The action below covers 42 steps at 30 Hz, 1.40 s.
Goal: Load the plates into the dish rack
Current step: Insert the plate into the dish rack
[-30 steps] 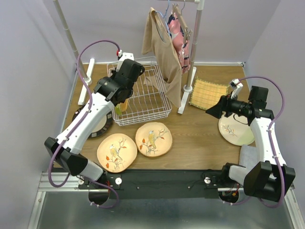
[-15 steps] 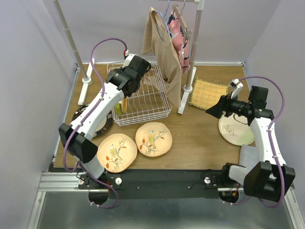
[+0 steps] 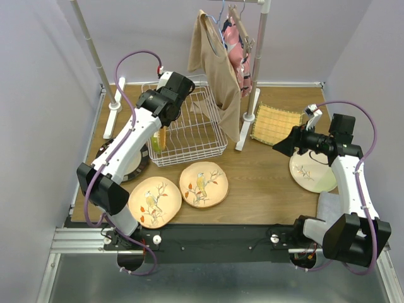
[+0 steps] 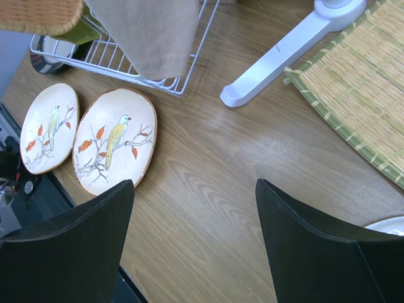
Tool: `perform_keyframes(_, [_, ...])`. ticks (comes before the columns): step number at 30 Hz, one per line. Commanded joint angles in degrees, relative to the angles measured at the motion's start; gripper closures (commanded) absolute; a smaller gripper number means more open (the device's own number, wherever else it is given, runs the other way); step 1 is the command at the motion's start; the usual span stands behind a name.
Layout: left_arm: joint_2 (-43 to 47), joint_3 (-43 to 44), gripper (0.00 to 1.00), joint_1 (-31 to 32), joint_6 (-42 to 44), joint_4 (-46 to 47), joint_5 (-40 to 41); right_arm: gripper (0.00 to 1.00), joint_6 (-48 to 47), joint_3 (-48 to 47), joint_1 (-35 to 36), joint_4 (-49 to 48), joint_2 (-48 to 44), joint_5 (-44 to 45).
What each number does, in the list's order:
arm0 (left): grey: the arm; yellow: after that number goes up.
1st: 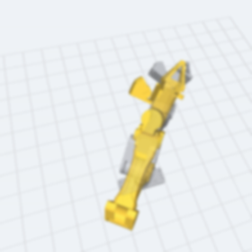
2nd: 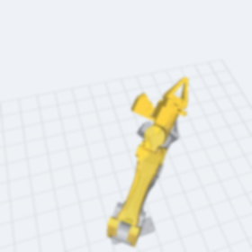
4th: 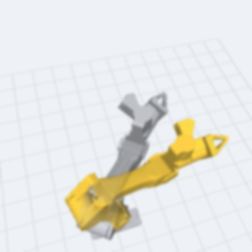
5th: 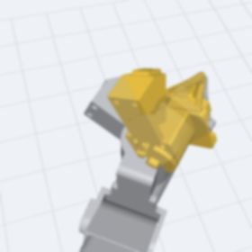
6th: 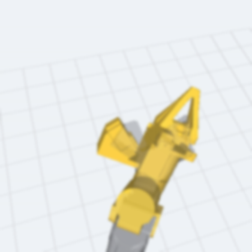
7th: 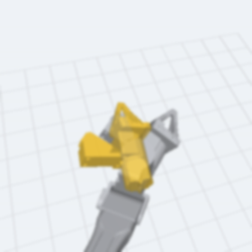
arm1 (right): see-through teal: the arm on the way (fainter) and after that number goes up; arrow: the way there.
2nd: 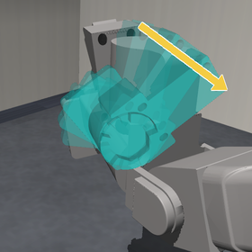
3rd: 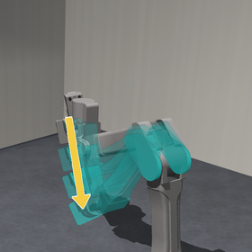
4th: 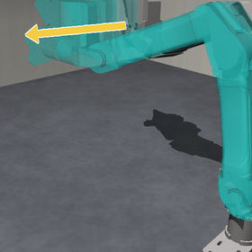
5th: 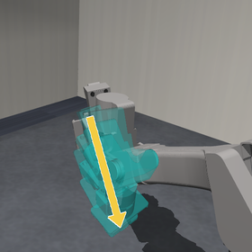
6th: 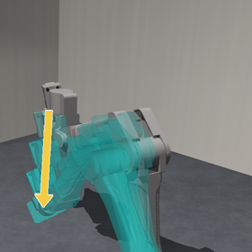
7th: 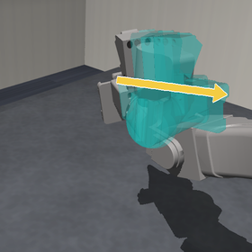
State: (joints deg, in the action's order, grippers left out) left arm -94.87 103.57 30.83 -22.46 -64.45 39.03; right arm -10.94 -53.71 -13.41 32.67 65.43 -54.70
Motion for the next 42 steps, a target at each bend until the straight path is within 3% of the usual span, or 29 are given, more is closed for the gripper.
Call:
perform_keyframes(1, [1.0,-0.64,1.0,-1.3,-1.01,0.46,3.16,0.14,0.48,0.54,-0.04,-1.02,-0.74,1.08])
perform_keyframes(17, [-2.6,0.76,1.0,0.37,-3.56,0.46,5.88,0.14,0.57,0.54,-0.04,-1.11,-1.0,1.17])
perform_keyframes(42, [2.14,0.31,1.0,3.1,-4.88,0.2,9.93,0.14,1.09,0.63,-0.04,-1.11,-1.44,0.21])
